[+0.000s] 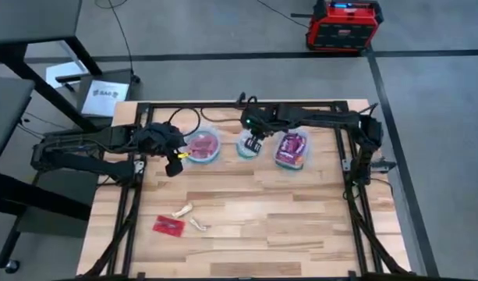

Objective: Sort candy
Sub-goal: Put the bottom right yellow candy into the top center transparent bin, then put the right yellow candy into the top center transparent bin

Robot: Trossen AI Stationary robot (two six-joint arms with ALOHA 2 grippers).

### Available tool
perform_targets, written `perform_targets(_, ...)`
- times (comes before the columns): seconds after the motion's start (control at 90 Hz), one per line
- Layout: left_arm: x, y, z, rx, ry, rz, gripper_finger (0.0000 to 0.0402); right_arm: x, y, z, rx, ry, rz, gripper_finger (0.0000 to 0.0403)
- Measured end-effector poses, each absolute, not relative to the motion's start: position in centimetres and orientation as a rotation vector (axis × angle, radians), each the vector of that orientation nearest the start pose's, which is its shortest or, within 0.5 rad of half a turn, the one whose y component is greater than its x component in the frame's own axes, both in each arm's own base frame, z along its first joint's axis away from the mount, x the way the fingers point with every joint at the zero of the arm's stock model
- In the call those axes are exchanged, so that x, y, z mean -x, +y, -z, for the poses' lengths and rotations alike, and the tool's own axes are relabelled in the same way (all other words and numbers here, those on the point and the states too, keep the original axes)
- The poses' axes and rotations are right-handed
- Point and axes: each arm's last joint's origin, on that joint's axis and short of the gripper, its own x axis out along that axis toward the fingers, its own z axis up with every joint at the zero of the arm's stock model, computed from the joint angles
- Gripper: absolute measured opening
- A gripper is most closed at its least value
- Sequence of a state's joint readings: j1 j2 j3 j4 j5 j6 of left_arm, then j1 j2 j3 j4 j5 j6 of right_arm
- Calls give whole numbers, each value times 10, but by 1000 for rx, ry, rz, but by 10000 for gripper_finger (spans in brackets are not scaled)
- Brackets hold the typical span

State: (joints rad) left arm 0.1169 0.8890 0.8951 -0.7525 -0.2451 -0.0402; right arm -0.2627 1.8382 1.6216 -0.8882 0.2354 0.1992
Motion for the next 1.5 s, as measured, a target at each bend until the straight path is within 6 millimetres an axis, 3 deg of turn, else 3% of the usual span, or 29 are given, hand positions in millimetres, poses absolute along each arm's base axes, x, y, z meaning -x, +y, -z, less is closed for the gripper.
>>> perform_targets(0.156, -167, 27, -305, -22, 736, -356, 150, -372, -101, -271, -263, 1068, 495, 48)
perform_targets(0.378, -162, 26, -310, -9, 707, -361, 150, -376, -86, -271, -317, 1068, 408, 168)
perform_targets(0.478, -157, 25, -318, -3, 668, -362, 150, -388, -65, -274, -374, 994, 283, 215)
perform_targets(0.589, -146, 23, -329, 20, 597, -363, 150, -413, -21, -273, -339, 853, 134, 246)
perform_targets(0.711, -134, 22, -336, 31, 544, -364, 150, -446, 36, -257, -243, 681, -40, 254)
perform_targets(0.822, -126, 21, -340, 38, 506, -365, 150, -466, 83, -227, -197, 578, -151, 255)
perform_targets(1.011, -122, 20, -342, 52, 486, -368, 150, -489, 132, -189, -125, 576, -67, 255)
perform_targets(1.144, -122, 20, -341, 54, 492, -369, 150, -503, 150, -181, -68, 607, 16, 255)
perform_targets(1.267, -122, 20, -341, 63, 494, -371, 150, -515, 155, -179, -58, 625, 64, 255)
perform_targets(1.5, -122, 20, -340, 79, 501, -376, 150, -528, 161, -147, -71, 684, 102, 255)
